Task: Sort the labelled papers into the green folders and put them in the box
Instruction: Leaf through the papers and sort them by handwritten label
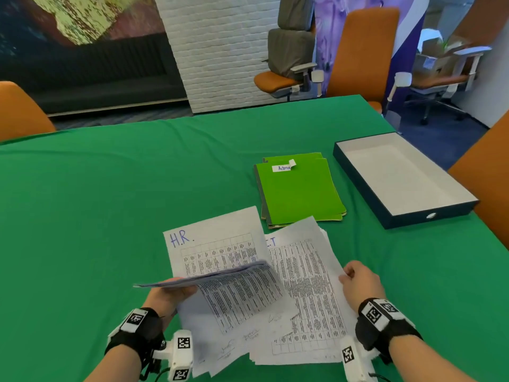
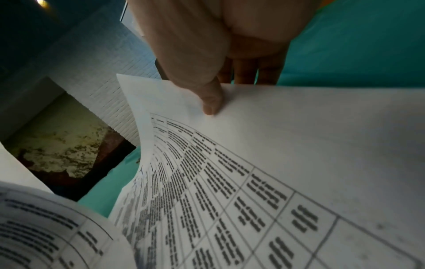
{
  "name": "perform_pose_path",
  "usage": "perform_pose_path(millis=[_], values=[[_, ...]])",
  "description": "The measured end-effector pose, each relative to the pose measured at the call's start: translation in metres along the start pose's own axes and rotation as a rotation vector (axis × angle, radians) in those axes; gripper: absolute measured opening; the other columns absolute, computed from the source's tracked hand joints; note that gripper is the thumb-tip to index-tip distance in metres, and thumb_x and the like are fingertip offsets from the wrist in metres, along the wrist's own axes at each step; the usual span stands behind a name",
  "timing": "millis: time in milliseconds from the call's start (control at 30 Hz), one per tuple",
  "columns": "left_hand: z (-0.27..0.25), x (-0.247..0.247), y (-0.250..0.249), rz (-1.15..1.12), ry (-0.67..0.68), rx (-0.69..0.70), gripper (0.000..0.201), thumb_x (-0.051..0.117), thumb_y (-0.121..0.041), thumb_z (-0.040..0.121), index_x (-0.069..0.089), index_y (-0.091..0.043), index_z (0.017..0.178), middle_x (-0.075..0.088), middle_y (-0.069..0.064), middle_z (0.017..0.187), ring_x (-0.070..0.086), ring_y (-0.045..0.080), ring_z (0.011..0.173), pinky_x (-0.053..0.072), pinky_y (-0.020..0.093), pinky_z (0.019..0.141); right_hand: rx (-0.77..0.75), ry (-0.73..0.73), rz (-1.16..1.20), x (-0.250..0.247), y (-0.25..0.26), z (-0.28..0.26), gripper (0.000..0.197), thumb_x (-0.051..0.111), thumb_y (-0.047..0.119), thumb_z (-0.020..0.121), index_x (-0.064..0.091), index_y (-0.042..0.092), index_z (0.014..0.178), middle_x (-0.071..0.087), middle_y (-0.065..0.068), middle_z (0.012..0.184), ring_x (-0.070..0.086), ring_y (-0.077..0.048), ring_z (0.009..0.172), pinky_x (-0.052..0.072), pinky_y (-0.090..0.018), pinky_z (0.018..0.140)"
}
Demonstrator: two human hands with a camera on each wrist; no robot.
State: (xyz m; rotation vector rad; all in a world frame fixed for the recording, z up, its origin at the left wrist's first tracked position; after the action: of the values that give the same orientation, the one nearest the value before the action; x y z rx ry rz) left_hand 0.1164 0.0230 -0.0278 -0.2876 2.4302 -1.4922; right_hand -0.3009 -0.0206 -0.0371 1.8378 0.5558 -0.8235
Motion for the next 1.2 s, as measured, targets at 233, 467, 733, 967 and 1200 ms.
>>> perform_pose_path(millis=[233, 467, 733, 967, 1200], values=[[-0.002, 0.018, -0.009, -0.009, 0.035, 0.042, 0.015, 0.063, 0.016, 0.075, 0.066, 0.006, 0.086, 0.068, 0.018, 0.081, 0.058, 0.029, 0.083, 0.049, 0.037, 0.070, -0.166, -0.072, 0.370, -0.021, 0.023, 0.000, 0.006, 0.062, 0.009, 0.088, 0.058, 0.012, 0.085, 0.061, -0.003, 0.084, 0.058, -0.025, 0.081, 0.042, -0.030, 0.073], [-0.010, 0.039, -0.033, 0.044, 0.074, 0.122, 0.023, 0.062, 0.015, 0.077, 0.066, -0.006, 0.085, 0.066, 0.013, 0.087, 0.059, 0.023, 0.079, 0.054, 0.024, 0.062, -0.224, 0.006, 0.634, -0.040, 0.063, -0.002, 0.010, 0.064, 0.006, 0.086, 0.060, 0.014, 0.086, 0.066, -0.005, 0.088, 0.061, -0.019, 0.083, 0.045, -0.022, 0.072], [-0.014, 0.049, -0.051, 0.088, 0.121, 0.187, 0.015, 0.064, 0.014, 0.075, 0.070, 0.000, 0.075, 0.069, 0.004, 0.066, 0.062, 0.011, 0.060, 0.049, 0.014, 0.051, -0.262, 0.083, 0.735, -0.045, 0.081, -0.007, 0.012, 0.064, 0.000, 0.084, 0.060, 0.011, 0.083, 0.066, -0.009, 0.086, 0.060, -0.016, 0.077, 0.045, -0.017, 0.070], [-0.018, 0.055, -0.057, 0.024, 0.112, 0.240, 0.026, 0.062, 0.016, 0.075, 0.067, -0.005, 0.060, 0.065, -0.005, 0.049, 0.055, 0.000, 0.044, 0.043, 0.012, 0.047, -0.165, 0.034, 0.752, -0.043, 0.069, 0.001, 0.008, 0.062, 0.005, 0.087, 0.061, 0.013, 0.089, 0.068, -0.007, 0.093, 0.061, -0.015, 0.079, 0.048, -0.023, 0.075], [-0.023, 0.068, -0.064, 0.007, 0.188, 0.256, 0.031, 0.061, 0.021, 0.072, 0.072, -0.004, 0.059, 0.071, 0.003, 0.060, 0.066, 0.008, 0.057, 0.051, 0.016, 0.056, -0.195, 0.180, 0.703, -0.036, 0.082, -0.007, 0.007, 0.061, 0.006, 0.088, 0.061, 0.003, 0.094, 0.072, -0.008, 0.090, 0.066, -0.020, 0.081, 0.050, -0.024, 0.070]])
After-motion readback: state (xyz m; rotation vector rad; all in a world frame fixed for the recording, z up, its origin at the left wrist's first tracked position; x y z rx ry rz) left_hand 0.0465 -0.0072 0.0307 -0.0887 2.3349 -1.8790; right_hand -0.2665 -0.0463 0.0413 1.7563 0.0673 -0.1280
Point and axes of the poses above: each hand's wrist, its own z-axis towards the middle knuckle, its own x-axis out of the palm, y = z × x, the point moved 4 cm from there along z, towards the middle knuckle
